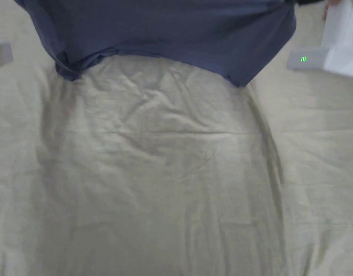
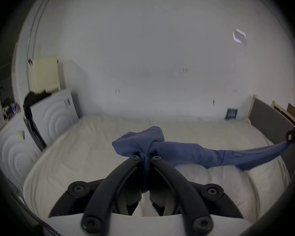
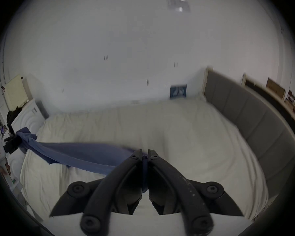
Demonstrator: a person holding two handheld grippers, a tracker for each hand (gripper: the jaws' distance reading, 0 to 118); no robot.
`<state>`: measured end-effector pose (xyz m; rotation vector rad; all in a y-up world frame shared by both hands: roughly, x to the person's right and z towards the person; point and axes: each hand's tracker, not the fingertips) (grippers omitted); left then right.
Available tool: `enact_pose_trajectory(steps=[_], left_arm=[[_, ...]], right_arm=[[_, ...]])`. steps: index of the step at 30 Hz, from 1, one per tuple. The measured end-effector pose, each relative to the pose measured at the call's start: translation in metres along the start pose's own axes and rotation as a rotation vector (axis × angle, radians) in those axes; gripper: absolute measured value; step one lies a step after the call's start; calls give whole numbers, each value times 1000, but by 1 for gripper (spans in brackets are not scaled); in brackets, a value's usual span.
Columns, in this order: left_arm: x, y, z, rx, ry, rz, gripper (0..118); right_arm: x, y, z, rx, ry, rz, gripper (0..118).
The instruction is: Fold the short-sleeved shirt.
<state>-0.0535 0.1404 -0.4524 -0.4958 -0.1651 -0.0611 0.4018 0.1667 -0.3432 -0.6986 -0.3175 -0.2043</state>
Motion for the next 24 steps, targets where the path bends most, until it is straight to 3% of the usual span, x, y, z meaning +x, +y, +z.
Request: enact_pose_trajectory(steps=[3, 8, 13, 16, 24], left_arm=[[-6, -72, 9, -93, -5, -17, 6], [-23, -170, 27, -212, -34, 12, 6], [-17, -261, 82, -299, -42, -34, 6], [-22, -300, 117, -301, -79, 78, 6], [-24, -359, 207, -292, -79, 138, 6]], right_arm=[[11, -72, -8, -73, -2, 3, 8], [41, -192, -6, -196, 16, -77, 8], [52, -297, 27, -252, 12, 15, 8], [60, -334, 51, -247, 6, 24, 8], [94, -400, 115, -185, 27, -38, 8]])
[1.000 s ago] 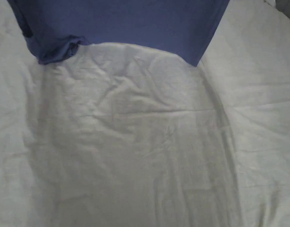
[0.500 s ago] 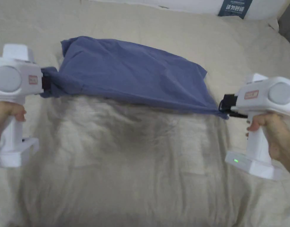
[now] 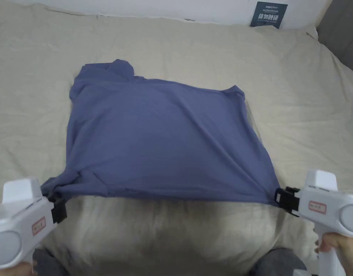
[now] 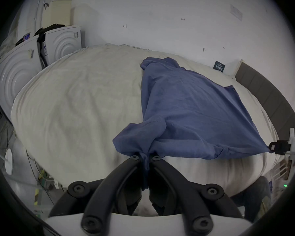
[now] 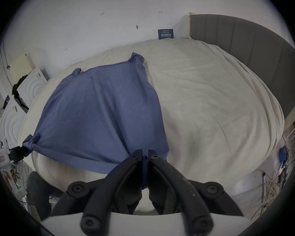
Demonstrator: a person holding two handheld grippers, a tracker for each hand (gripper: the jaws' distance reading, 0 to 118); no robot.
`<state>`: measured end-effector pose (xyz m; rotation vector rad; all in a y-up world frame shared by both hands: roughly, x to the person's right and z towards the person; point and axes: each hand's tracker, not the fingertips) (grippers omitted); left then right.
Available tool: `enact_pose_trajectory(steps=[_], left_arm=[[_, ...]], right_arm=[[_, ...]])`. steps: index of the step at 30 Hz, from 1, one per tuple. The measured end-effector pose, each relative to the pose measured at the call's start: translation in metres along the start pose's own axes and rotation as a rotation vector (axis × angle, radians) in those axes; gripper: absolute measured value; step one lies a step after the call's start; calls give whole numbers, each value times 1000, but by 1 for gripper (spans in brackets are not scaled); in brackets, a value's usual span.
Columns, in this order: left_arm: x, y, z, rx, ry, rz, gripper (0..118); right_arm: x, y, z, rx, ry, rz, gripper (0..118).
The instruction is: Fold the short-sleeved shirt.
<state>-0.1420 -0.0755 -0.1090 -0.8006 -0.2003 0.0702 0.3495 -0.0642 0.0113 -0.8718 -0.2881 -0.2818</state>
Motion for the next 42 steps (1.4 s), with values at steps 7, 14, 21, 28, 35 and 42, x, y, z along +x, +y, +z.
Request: enact_pose_trajectory(steps=[7, 14, 21, 28, 35, 42], left_arm=[[9, -25, 35, 13, 36, 5, 8], [-3, -19, 52, 38, 115, 54, 113], [14, 20, 95, 356, 172, -59, 118], [71, 55, 104, 554, 139, -185, 112], [90, 57, 108, 542, 66, -226, 1], [87, 56, 100, 463, 69, -203, 0]], right_arm=[[13, -54, 28, 50, -15, -48, 9], [19, -55, 53, 119, -100, -43, 117], [-10, -14, 117, 414, -144, 84, 118], [-57, 14, 142, 581, -63, 104, 118], [-73, 18, 143, 594, -35, 81, 19], [-78, 19, 140, 553, -27, 107, 1]])
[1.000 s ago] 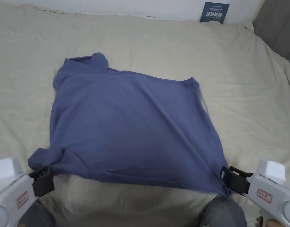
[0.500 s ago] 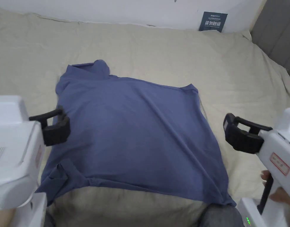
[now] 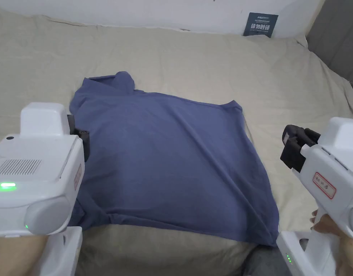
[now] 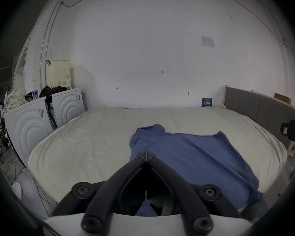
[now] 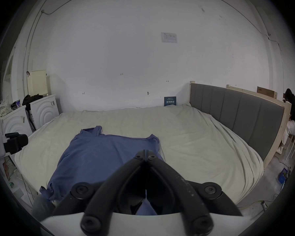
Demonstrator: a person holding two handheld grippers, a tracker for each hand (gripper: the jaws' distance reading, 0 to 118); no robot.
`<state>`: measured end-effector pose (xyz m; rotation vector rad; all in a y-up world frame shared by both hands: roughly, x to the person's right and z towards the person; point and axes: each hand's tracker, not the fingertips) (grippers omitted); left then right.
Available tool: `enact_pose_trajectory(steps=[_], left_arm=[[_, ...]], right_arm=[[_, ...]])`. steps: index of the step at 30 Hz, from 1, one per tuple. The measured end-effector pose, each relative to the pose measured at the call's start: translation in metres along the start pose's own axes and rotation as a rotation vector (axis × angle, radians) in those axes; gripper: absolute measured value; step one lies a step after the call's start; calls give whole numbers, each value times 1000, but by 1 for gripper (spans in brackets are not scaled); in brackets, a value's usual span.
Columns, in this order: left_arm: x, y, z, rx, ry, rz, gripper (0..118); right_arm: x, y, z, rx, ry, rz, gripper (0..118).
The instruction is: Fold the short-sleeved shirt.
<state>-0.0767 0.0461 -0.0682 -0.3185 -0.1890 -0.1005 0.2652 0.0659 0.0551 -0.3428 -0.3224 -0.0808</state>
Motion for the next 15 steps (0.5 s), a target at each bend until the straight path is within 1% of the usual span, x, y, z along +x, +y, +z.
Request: enact_pose_trajectory(steps=[2, 3, 4, 5, 6, 7, 8, 12, 15], left_arm=[[-6, 1, -4, -37, 10, -5, 0], [-12, 2, -7, -94, -14, -13, 5], [-18, 2, -10, -119, -10, 11, 21], [-23, 0, -13, -142, -5, 24, 60], [-28, -2, -13, -188, -21, 6, 90], [-32, -6, -15, -223, -23, 2, 112], [-37, -13, -18, -293, -29, -3, 118], [-47, -44, -30, -490, -54, 41, 118], [-46, -74, -42, -645, -67, 23, 118]], right_arm=[[-1, 0, 0, -2, 9, 5, 1], [-1, 0, 0, -2, 17, -4, 1], [0, 0, 0, -5, 24, -17, 1], [4, -1, -2, -8, 30, -24, 1], [5, -2, -3, -9, 29, -31, 1], [6, -3, -4, -11, 28, -35, 1], [6, -4, -6, -16, 27, -35, 1], [11, -12, -12, -45, 27, -46, 1], [12, -18, -11, -68, 31, -72, 1]])
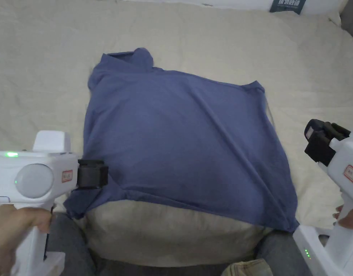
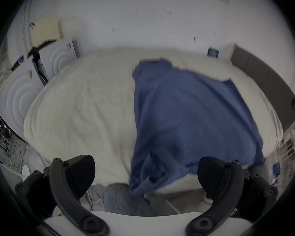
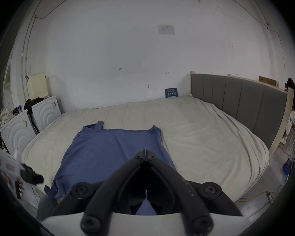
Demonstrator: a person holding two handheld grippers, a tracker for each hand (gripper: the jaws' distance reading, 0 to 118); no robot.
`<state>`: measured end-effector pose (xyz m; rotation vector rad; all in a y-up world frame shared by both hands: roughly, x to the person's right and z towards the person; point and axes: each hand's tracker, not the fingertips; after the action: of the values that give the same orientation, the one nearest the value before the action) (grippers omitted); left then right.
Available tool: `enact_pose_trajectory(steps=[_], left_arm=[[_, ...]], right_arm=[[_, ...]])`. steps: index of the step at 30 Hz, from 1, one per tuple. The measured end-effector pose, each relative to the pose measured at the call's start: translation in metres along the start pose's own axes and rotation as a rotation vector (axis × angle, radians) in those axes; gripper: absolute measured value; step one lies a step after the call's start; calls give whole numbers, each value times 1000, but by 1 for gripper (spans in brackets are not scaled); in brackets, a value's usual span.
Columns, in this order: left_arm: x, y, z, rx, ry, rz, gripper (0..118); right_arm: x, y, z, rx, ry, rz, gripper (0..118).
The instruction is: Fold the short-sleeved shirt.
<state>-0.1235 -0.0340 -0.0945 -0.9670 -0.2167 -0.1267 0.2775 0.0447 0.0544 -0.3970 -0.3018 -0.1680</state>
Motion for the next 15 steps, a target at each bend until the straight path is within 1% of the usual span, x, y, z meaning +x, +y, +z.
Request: enact_pose_trajectory(steps=[2, 5, 6, 7, 9, 10, 11, 13, 15], left_arm=[[1, -12, -16, -62, 7, 27, 118], [3, -25, -28, -102, 10, 73, 118], [3, -29, -32, -122, 12, 75, 115], [4, -31, -35, -137, 16, 72, 103], [6, -34, -42, -168, 68, 53, 47], [6, -35, -47, -172, 87, 71, 21], [5, -34, -50, -172, 92, 101, 6], [0, -31, -49, -154, 39, 229, 5], [-4, -28, -42, -109, 7, 250, 5]], right_arm=[[2, -3, 0, -12, -7, 0, 1], [6, -7, 0, -24, -25, -10, 1], [7, -7, 0, -27, -29, -17, 1], [9, -8, 0, -31, -30, -21, 1], [11, -9, -1, -41, -35, -23, 1], [12, -10, -1, -50, -35, -23, 1], [13, -10, -2, -60, -37, -25, 1], [16, -13, -3, -82, -39, -29, 1], [22, -16, -4, -126, -39, -31, 2]])
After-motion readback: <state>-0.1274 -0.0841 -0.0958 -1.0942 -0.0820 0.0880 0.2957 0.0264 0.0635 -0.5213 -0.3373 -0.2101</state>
